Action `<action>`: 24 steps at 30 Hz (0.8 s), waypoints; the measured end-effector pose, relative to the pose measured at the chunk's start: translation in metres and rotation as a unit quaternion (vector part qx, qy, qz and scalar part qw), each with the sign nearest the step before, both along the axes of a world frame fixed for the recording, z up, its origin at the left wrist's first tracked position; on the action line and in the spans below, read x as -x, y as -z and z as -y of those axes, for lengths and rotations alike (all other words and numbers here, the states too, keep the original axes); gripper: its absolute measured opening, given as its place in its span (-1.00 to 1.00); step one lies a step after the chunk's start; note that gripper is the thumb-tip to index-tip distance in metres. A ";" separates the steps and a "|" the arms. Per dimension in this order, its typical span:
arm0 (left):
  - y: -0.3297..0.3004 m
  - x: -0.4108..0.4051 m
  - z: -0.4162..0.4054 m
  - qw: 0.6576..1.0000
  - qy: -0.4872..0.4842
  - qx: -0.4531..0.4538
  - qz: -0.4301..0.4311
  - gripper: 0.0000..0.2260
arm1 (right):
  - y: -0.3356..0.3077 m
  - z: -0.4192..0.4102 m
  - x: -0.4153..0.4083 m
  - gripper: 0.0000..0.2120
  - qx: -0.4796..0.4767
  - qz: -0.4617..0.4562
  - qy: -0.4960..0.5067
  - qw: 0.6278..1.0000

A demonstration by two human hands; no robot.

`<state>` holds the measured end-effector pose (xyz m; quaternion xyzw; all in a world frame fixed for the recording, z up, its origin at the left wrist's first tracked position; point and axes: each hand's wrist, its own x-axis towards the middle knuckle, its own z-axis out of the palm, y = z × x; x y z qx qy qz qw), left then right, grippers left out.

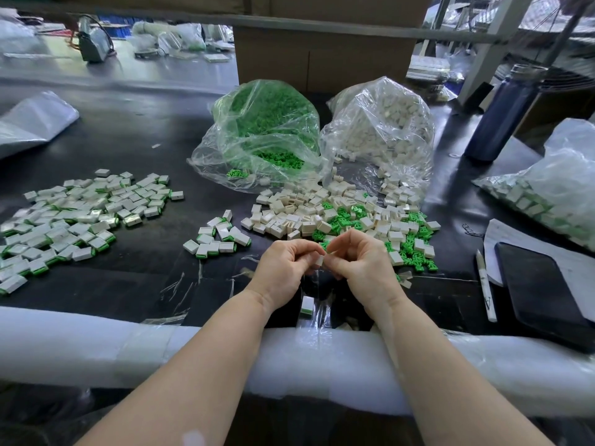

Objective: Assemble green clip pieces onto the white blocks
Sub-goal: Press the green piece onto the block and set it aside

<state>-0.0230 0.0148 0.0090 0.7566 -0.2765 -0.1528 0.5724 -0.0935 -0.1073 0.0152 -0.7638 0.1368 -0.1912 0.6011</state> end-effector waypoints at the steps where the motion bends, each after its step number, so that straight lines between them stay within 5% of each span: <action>1: 0.000 0.000 0.000 1.000 0.000 0.002 -0.001 -0.79 | 0.000 0.000 0.000 -0.79 -0.005 0.002 -0.002 1.000; 11: 0.000 0.003 0.000 0.999 0.004 0.044 0.005 -0.82 | 0.003 0.004 -0.003 -0.88 -0.099 0.023 0.019 0.995; 15: 0.001 0.002 0.000 0.998 -0.001 0.012 0.057 -0.85 | 0.003 0.004 -0.004 -0.90 -0.096 0.019 0.020 0.995; 24: 0.002 -0.003 0.000 0.999 -0.022 0.033 0.012 -0.87 | 0.002 0.003 -0.001 -0.95 -0.090 0.008 0.006 0.996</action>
